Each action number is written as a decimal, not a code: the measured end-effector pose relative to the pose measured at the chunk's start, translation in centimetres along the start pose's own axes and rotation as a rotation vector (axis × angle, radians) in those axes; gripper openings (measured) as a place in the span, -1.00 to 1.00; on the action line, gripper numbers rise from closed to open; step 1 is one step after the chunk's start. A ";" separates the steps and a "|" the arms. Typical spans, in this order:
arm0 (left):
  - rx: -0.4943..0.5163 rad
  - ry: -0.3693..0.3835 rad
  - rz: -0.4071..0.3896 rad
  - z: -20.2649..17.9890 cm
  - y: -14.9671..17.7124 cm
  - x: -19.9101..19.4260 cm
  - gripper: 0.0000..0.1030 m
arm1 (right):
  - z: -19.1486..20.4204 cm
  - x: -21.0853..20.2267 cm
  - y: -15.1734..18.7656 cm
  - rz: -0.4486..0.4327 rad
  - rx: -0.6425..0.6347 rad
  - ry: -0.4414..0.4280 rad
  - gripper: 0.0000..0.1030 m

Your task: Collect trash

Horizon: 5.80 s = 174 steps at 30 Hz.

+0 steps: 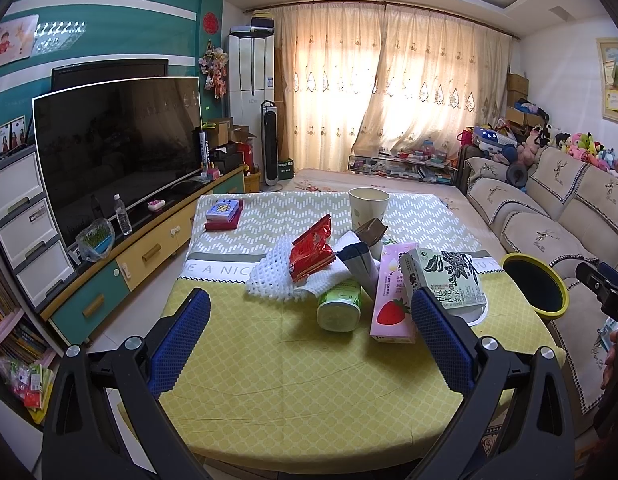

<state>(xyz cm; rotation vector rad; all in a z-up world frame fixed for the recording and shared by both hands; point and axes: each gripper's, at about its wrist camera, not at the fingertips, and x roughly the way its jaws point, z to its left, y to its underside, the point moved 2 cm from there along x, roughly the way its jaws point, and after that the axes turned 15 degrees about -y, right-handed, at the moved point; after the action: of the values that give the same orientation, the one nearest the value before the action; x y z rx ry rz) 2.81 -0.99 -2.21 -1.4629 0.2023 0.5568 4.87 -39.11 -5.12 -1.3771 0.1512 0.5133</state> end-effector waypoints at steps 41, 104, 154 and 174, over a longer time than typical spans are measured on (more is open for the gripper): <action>-0.044 -0.001 0.116 1.5 1.4 6.5 0.93 | 13.8 12.5 4.8 0.160 -0.543 -0.123 0.88; 0.010 0.029 0.132 -0.6 1.4 7.8 0.93 | 3.3 12.0 -4.4 0.033 -0.029 -0.442 -0.44; 0.193 0.288 0.100 -12.9 0.0 6.7 0.93 | -23.0 11.5 0.3 0.085 0.168 0.236 -0.29; 0.471 0.475 0.197 -23.9 3.5 7.2 -0.03 | -15.5 2.3 1.5 -0.011 0.124 0.142 -0.09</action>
<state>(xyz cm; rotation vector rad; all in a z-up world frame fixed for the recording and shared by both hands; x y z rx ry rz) 12.16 -22.49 -11.42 -1.0960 0.8046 0.2798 9.27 -53.24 -10.49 -1.2923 0.2862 0.3899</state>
